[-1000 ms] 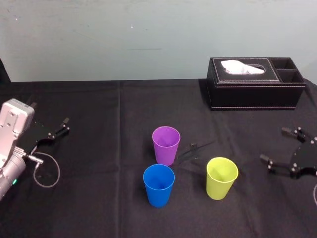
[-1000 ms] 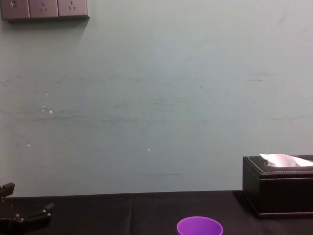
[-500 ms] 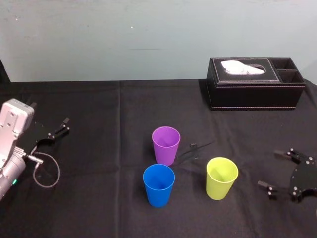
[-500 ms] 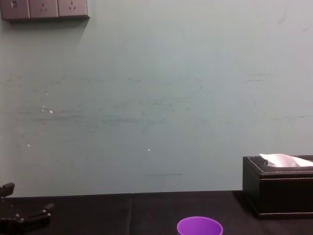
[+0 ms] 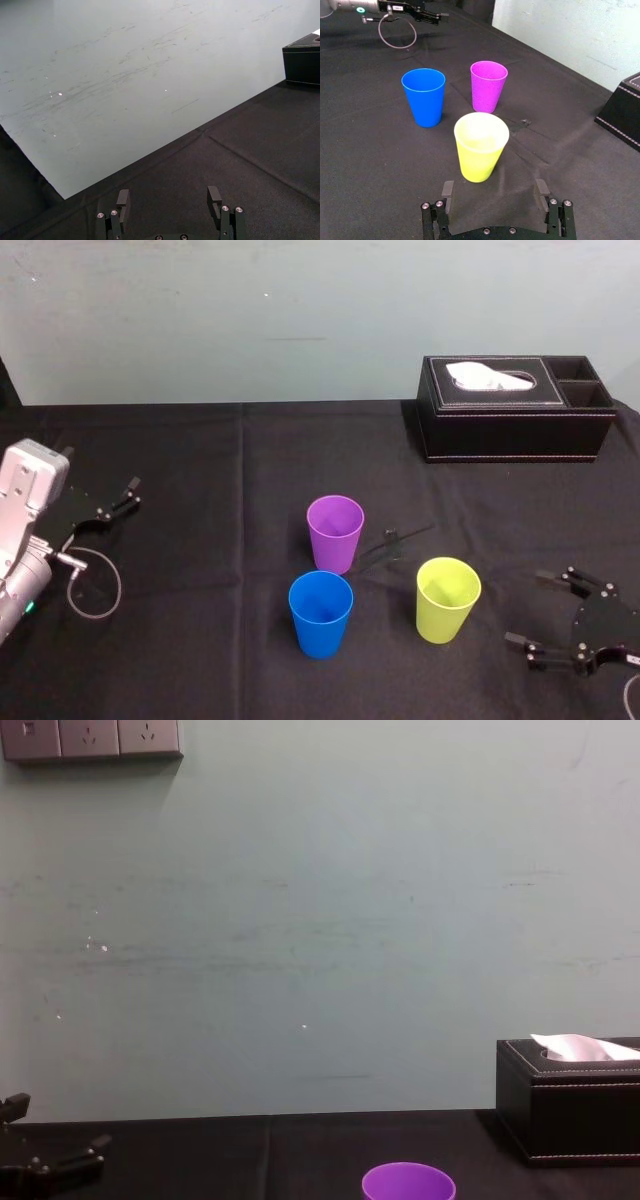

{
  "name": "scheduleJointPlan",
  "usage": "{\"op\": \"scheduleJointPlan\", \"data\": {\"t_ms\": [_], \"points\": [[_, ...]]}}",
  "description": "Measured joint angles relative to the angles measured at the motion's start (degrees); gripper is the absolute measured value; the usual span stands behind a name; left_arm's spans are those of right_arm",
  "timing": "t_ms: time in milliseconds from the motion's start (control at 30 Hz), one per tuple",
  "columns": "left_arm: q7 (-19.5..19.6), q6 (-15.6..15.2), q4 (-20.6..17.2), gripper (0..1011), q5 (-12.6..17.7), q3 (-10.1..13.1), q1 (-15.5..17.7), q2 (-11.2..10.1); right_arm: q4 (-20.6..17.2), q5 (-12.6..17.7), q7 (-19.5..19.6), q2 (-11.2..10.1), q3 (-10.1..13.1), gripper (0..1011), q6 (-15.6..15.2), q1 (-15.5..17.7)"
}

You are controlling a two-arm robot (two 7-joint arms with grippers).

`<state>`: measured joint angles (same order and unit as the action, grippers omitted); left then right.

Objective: Stack the three plastic cups sequentially using one hand.

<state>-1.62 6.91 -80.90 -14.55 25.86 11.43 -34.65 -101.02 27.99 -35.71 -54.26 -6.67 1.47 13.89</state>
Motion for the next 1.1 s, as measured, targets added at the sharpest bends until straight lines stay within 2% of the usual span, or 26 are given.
{"op": "scheduleJointPlan", "data": {"t_ms": [267, 500, 1100], "points": [[0.0, 0.0, 0.0, 1010, 0.0, 0.0, 0.0, 0.0, 0.9, 1.0, 1.0, 2.7, -1.2, 1000, -2.3, -0.8], [0.0, 0.0, 0.0, 1010, 0.0, 0.0, 0.0, 0.0, 1.9, 1.1, 1.3, 4.1, -2.8, 1000, -3.1, -1.9], [0.0, 0.0, 0.0, 1010, 0.0, 0.0, 0.0, 0.0, 3.1, 1.0, 1.2, 5.8, -5.5, 1000, -3.4, -4.5]]}}
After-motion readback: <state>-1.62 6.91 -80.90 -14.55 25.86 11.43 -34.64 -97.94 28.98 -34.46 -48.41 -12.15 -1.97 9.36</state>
